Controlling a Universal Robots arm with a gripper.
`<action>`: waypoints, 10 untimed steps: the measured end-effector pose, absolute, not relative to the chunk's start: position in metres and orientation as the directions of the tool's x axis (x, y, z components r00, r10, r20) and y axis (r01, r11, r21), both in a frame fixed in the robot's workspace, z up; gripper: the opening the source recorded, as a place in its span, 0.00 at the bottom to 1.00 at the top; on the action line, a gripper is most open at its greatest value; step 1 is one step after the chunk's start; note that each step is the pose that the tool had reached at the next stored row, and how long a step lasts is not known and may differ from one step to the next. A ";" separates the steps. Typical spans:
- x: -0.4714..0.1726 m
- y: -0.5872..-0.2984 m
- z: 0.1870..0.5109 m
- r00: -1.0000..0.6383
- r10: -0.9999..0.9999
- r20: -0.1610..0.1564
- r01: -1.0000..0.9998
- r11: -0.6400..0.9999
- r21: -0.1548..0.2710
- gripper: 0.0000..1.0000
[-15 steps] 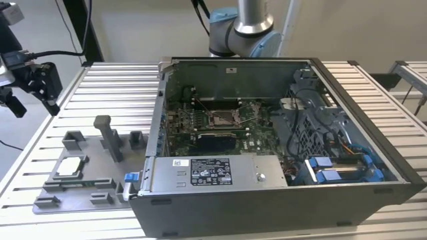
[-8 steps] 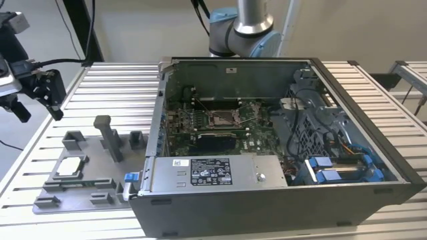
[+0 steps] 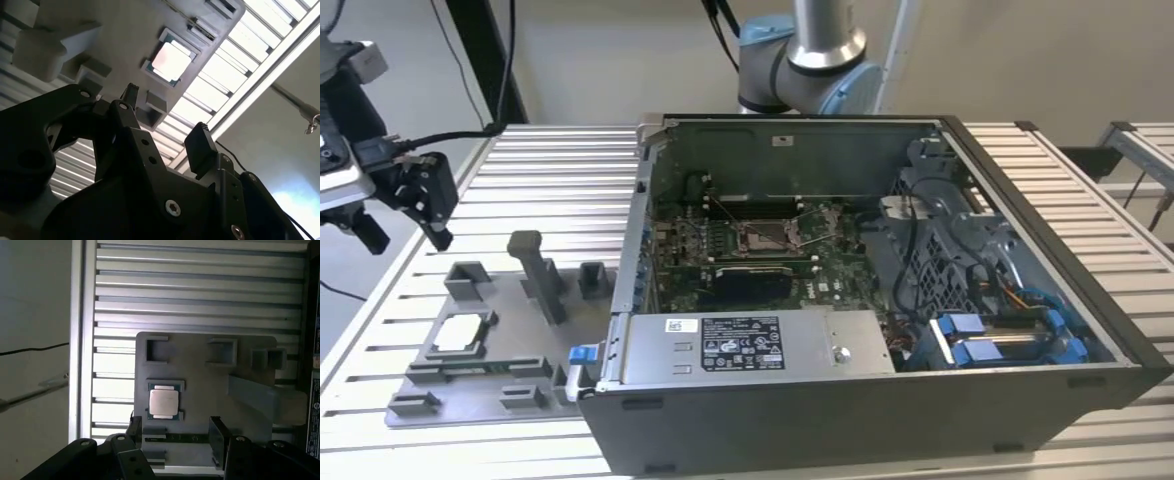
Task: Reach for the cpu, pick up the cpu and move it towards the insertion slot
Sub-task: 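Pick up the cpu and move it towards the insertion slot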
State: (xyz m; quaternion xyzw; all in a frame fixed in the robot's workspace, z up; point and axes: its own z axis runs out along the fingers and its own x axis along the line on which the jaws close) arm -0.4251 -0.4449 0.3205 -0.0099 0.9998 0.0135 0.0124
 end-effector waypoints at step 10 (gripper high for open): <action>-0.427 -0.445 0.302 -0.999 -0.020 -0.025 -0.020 1.000 0.024 1.00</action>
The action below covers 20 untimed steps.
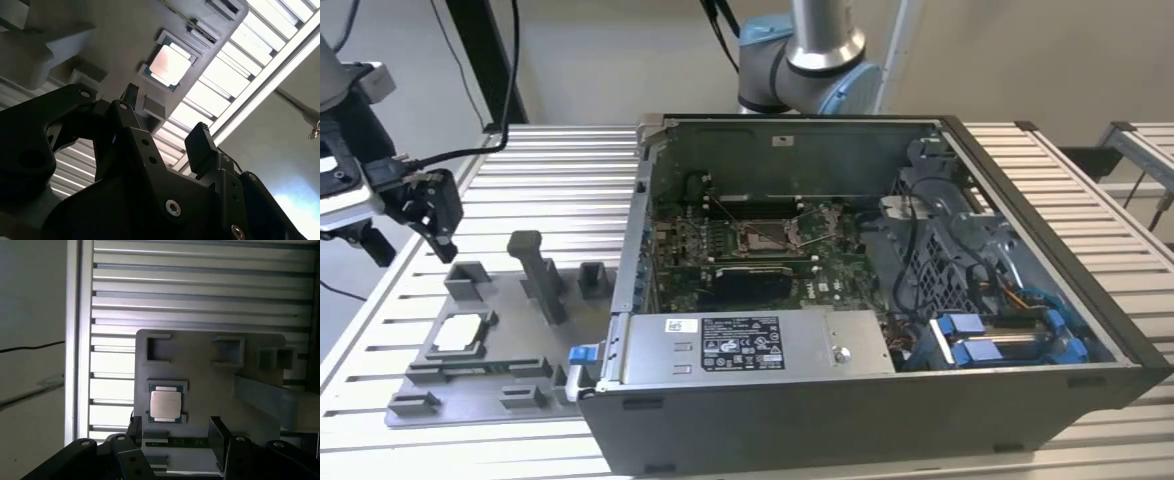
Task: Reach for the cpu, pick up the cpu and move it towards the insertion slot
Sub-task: 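Pick up the cpu and move it towards the insertion slot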
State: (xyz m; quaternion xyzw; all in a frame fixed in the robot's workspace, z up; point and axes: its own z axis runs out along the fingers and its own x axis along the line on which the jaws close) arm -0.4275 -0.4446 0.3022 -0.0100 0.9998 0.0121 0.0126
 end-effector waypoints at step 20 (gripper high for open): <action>-0.428 -0.445 0.266 -0.999 -0.020 -0.025 -0.020 1.000 0.024 1.00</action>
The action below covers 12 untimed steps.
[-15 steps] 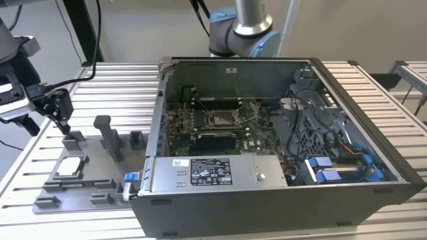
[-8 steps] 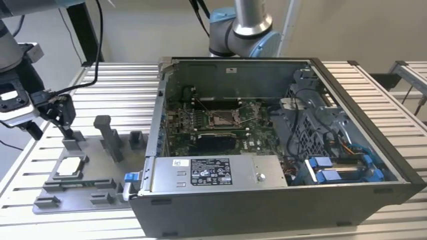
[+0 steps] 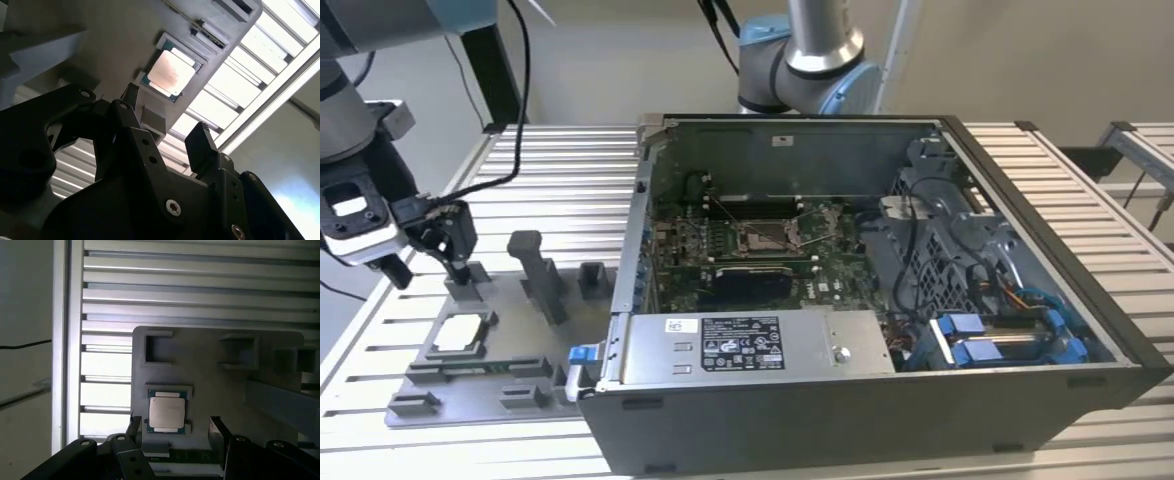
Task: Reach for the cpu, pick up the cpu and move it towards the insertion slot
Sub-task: 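Pick up the cpu and move it towards the insertion slot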
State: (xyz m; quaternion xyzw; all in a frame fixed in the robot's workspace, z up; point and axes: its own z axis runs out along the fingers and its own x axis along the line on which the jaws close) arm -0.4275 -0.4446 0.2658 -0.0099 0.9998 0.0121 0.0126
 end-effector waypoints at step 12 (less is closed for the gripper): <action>-0.430 -0.445 0.244 -0.999 -0.020 -0.025 -0.020 1.000 0.024 1.00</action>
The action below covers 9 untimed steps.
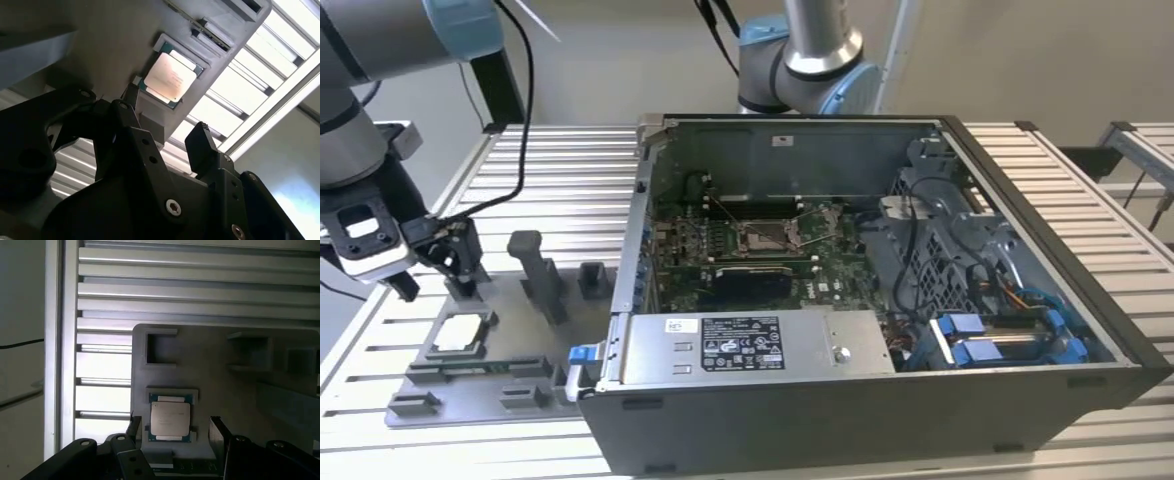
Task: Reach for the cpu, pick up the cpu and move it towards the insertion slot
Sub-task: 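Pick up the cpu and move it towards the insertion slot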
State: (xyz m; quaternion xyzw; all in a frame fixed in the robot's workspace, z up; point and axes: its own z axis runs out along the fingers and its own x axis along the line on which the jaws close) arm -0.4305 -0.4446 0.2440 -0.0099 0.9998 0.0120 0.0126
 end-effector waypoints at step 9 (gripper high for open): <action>-0.431 -0.448 0.229 -0.999 -0.020 -0.026 -0.020 1.000 0.024 1.00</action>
